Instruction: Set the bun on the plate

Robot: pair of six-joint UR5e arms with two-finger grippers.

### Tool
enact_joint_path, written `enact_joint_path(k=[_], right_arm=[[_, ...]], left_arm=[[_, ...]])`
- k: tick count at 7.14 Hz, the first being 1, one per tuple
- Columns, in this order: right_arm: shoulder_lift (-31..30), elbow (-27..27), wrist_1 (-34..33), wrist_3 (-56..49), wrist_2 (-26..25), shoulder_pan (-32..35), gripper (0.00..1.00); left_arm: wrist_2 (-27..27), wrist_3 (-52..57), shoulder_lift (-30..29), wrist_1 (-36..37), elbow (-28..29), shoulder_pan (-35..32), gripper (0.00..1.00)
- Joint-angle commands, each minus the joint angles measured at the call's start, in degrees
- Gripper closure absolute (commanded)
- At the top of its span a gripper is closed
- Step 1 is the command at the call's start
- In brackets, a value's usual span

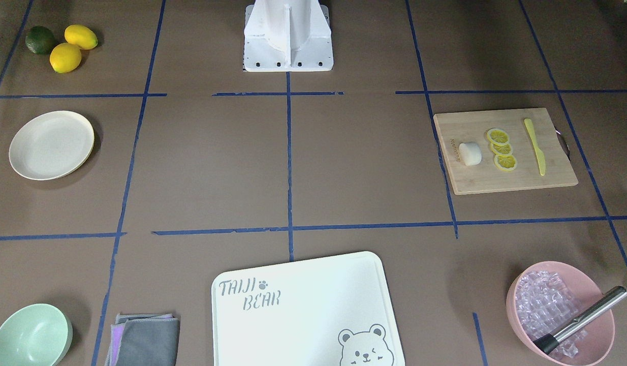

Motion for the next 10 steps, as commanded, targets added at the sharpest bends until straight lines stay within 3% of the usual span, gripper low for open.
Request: enact_joint_path(k=[1,4,6,10], right_arm=[[-0.62,-0.24,8.59,9.46,2.22,-3.91,0.0],[-5.01,-3.04,32.39,28.73,1.96,-13.32,0.0],[-8.96,-4.19,44.73,39.11,1.61,-18.77,0.0],[-9.42,-9.45,49.33,39.59,-1.9,-26.43,0.09]], left_arm=[[0.0,-0.03,0.0,0.0,-0.08,0.05,0.0],[0.0,0.14,0.0,0.0,-0.08,0.14,0.0],[0.0,0.23,0.0,0.0,-0.08,0.14,0.0],[0.0,0.23,0.0,0.0,-0.08,0.14,0.0]])
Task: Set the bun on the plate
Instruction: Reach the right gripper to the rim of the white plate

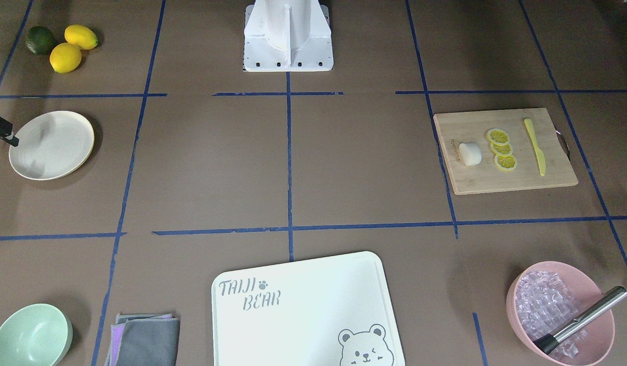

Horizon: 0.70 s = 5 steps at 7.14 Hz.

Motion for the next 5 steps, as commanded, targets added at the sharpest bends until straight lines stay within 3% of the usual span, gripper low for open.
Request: enact_joint_path(k=[1,3,4,5], right_arm=[[0.03,-3.44,4.15,0.38,-1.23,-2.44,0.12],[0.39,-3.28,4.34,1.88,-0.8,-2.45,0.81],[0.39,-2.85,4.43,1.79,-0.62,-2.54,0.98],[0.47,-2.84,4.43,1.79,-0.62,-2.54,1.0]], left_arm=[[0.0,0.0,0.0,0.0,-0.09,0.0,0.0],[0.0,0.0,0.0,0.0,-0.09,0.0,0.0],[0.0,0.0,0.0,0.0,-0.17,0.0,0.0],[0.0,0.0,0.0,0.0,-0.17,0.0,0.0]])
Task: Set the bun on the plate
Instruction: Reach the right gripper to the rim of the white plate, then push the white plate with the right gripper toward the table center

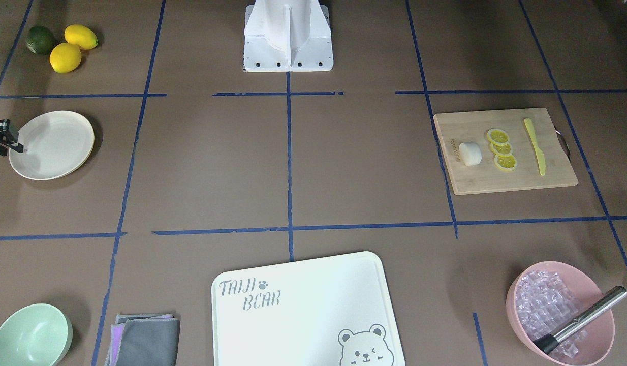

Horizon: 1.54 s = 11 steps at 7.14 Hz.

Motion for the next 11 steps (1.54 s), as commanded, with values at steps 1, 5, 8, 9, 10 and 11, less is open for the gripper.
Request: enact_joint_path(k=[1,5,8,9,10,11], right_arm=[[0.18,0.66,0.08,0.07,0.17,-0.05,1.0],[12.17,4.62,-0.89,14.6,5.18,-1.88,1.0],[29.03,4.18,-4.9,33.68,-0.23,-12.76,1.0],[35.18,3.92,-10.41,37.13,-5.57,-17.76,1.0],[40.46,3.14,-15.51,40.03,-12.24,-22.77,1.0],[44.17,0.95,-16.78,42.67,-16.22,-25.77,1.0]], left_arm=[[0.0,0.0,0.09,0.0,-0.03,0.0,0.0],[0.0,0.0,0.0,0.0,-0.03,0.0,0.0],[0.0,0.0,0.09,0.0,0.06,0.0,0.0],[0.0,0.0,0.09,0.0,0.06,0.0,0.0],[0.0,0.0,0.09,0.0,0.06,0.0,0.0],[0.0,0.0,0.09,0.0,0.14,0.0,0.0]])
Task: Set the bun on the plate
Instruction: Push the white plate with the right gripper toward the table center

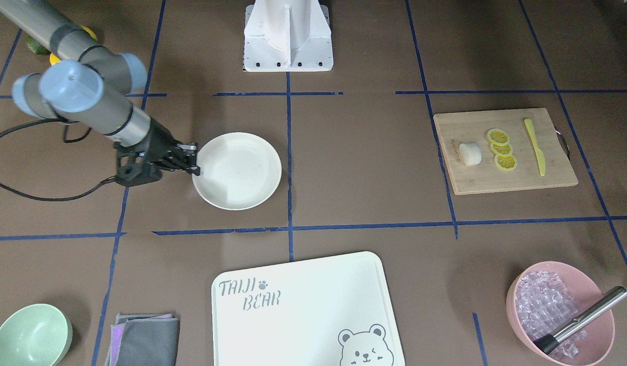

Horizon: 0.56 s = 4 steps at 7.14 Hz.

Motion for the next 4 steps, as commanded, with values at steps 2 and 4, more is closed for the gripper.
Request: enact_joint_path(k=[2,4], right_arm=[[8.03,-3.91,-3.13,7.25,-9.57,-8.46,0.99],[7.85,-3.91,-3.3,7.26,-9.58,-8.83,0.3]], left_arm=[[0.0,0.0,0.0,0.0,0.24,0.0,0.0],[0.0,0.0,0.0,0.0,0.24,0.0,0.0]])
